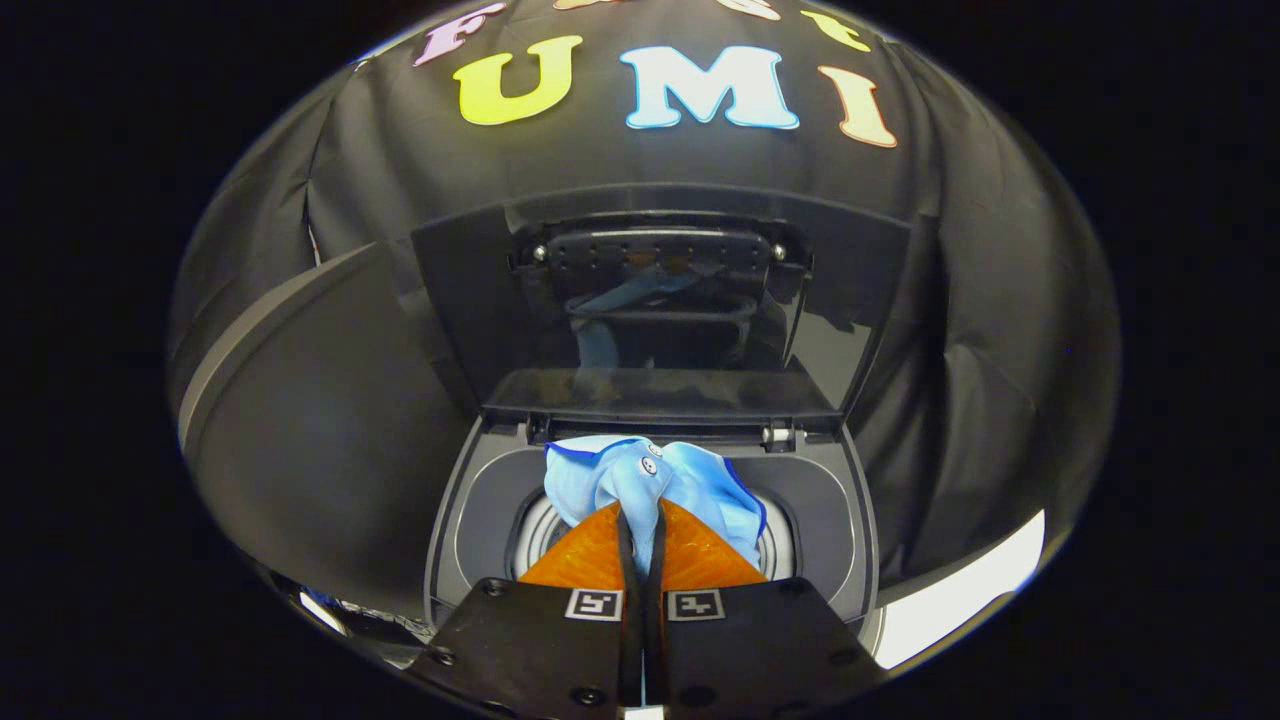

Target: Put the clothes into the washing machine and then close the washing machine lid.

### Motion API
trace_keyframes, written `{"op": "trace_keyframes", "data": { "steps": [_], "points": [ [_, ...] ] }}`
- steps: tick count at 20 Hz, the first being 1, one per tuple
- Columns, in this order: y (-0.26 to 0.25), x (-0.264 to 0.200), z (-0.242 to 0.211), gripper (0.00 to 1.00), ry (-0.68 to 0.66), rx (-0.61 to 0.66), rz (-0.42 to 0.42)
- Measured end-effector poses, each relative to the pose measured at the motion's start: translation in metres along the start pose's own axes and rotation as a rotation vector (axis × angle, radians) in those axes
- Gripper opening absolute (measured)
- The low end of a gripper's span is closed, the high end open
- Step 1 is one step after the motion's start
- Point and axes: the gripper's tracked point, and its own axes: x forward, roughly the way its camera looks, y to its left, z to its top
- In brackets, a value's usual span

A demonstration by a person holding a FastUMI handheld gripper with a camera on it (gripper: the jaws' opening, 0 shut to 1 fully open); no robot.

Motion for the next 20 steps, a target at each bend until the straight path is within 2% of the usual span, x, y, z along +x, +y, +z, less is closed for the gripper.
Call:
{"op": "trace_keyframes", "data": {
  "steps": [5, 7, 8, 11, 13, 20],
  "points": [
    [-0.003, 0.006, -0.029, 0.07, 0.072, -0.027, 0.000],
    [-0.001, 0.005, -0.038, 0.17, 0.088, -0.038, -0.003],
    [-0.001, 0.004, -0.037, 0.30, 0.083, -0.037, -0.002],
    [-0.003, 0.007, -0.038, 1.00, 0.081, -0.050, -0.020],
    [-0.003, 0.001, -0.037, 0.96, 0.072, -0.062, -0.031],
    [0.006, -0.027, 0.003, 0.97, -0.065, -0.054, -0.048]
  ]
}}
